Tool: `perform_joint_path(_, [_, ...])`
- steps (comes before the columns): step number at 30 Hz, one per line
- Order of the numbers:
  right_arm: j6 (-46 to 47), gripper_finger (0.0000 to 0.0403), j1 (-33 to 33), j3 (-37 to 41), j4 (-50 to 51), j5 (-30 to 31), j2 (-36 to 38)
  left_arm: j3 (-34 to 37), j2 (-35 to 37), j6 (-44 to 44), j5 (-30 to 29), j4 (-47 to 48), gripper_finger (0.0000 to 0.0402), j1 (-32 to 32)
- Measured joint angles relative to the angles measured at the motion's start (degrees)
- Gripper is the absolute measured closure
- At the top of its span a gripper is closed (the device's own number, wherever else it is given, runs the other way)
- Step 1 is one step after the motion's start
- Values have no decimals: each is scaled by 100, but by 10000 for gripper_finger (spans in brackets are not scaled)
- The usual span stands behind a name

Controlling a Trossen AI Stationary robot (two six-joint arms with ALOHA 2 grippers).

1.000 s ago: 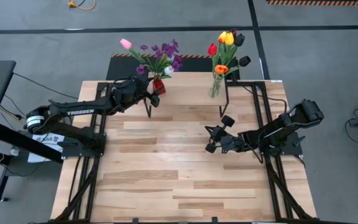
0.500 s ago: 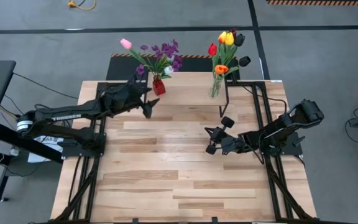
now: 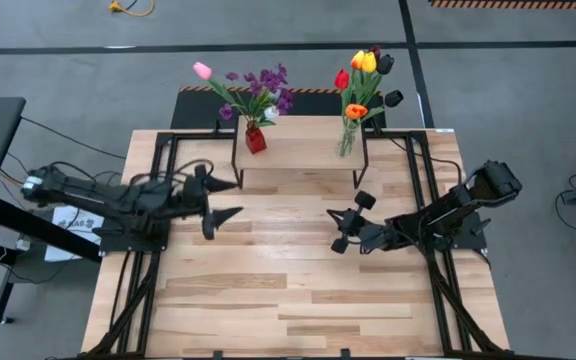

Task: Pick and place flowers into a vace then onto a shelf
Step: Return to Home Position

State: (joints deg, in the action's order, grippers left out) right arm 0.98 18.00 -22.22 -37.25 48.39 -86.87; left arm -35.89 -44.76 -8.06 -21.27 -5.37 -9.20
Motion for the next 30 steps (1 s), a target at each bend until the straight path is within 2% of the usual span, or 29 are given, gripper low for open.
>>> perform_joint_path(3, [-135, 403, 169, 2, -75, 259, 61, 607, 142, 3, -684, -653, 92, -617])
perform_joint_path(5, [-544, 403, 270, 0, -68, 494, 130, 1003, 148, -6, -953, -1191, 92, -913])
perform_joint_path(7, [-835, 403, 391, 4, 36, 611, 207, 1390, 182, 0, -1075, -1704, 92, -1094])
perform_joint_path(9, [-696, 403, 574, -5, 12, 671, 369, 1708, 184, -8, -1000, -2195, 92, -1183])
perform_joint_path(13, [-468, 403, 998, -67, 179, 705, 901, 2215, 180, -28, -226, -2844, 92, -1177])
perform_joint_path(17, [-360, 403, 1431, -266, 975, 580, 1743, 2503, 182, -20, 547, -3206, 92, -1089])
perform_joint_path(19, [-67, 403, 1574, -472, 1708, 211, 2273, 2587, 193, -14, 745, -3223, 92, -1004])
perform_joint_path(24, [966, 403, 1670, -1308, 4271, -1410, 3701, 2847, 406, 1, 1242, -3160, 92, -685])
perform_joint_path(27, [1161, 403, 1696, -1701, 5496, -1660, 4404, 3009, 756, 72, 1667, -3187, 92, -411])
perform_joint_path(30, [1106, 403, 1801, -1791, 5862, -1658, 5124, 3252, 1271, 132, 1919, -3148, 92, -112])
